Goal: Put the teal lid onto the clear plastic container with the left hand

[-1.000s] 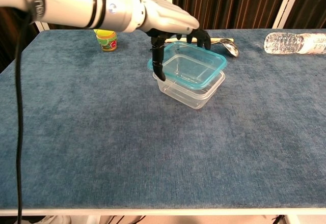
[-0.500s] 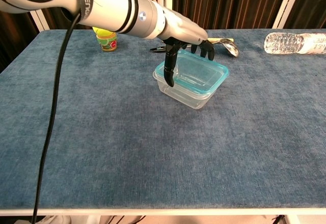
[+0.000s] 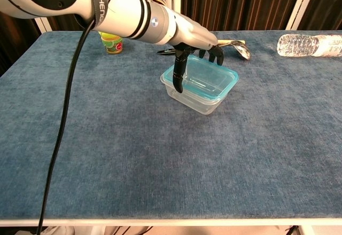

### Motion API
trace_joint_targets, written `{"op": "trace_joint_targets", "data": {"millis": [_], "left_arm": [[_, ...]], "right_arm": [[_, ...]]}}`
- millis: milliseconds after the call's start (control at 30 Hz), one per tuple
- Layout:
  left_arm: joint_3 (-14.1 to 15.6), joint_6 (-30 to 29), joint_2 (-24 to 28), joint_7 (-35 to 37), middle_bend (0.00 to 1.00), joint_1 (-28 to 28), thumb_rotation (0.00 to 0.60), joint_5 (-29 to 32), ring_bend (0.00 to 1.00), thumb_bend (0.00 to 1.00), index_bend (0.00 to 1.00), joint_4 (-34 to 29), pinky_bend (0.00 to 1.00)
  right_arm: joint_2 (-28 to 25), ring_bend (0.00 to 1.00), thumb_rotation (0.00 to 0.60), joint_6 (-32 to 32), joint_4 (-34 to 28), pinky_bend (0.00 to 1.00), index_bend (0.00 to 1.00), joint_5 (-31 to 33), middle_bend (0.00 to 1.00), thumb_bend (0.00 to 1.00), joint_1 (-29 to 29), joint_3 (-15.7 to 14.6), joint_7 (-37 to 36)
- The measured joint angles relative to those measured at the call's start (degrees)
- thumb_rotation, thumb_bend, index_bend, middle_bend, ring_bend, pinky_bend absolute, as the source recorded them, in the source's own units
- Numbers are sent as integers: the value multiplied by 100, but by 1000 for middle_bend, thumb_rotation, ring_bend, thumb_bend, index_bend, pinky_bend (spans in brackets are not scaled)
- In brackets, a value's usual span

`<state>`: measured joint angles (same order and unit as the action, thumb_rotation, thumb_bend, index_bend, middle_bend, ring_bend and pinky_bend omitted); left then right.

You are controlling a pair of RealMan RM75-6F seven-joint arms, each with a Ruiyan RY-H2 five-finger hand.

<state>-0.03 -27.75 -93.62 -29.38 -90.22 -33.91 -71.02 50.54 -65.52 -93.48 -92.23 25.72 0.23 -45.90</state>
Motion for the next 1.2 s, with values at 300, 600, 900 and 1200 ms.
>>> {"op": "trace_joint_targets", "data": {"millis": [300, 600, 900, 1200], "left_arm": [[197, -178, -58, -111, 332, -132, 600, 135, 223, 313, 350, 5, 203], [269, -293, -100, -189, 318, -188, 600, 200, 217, 312, 337, -68, 197], [415, -483, -83, -417, 223, -296, 600, 483, 133, 227, 202, -244, 167], [427, -830, -98, -638, 82, -354, 600, 853, 18, 97, 68, -440, 131]], "right_arm": [[45, 0, 600, -7, 86, 0, 0, -23, 166, 221, -22, -10, -71], [72, 0, 600, -46, 123, 0, 0, -47, 167, 221, -58, -21, -102], [54, 0, 600, -141, 137, 0, 0, -63, 166, 221, -128, -36, -128], [48, 0, 600, -212, 113, 0, 0, -98, 166, 221, -174, -47, -126]]}}
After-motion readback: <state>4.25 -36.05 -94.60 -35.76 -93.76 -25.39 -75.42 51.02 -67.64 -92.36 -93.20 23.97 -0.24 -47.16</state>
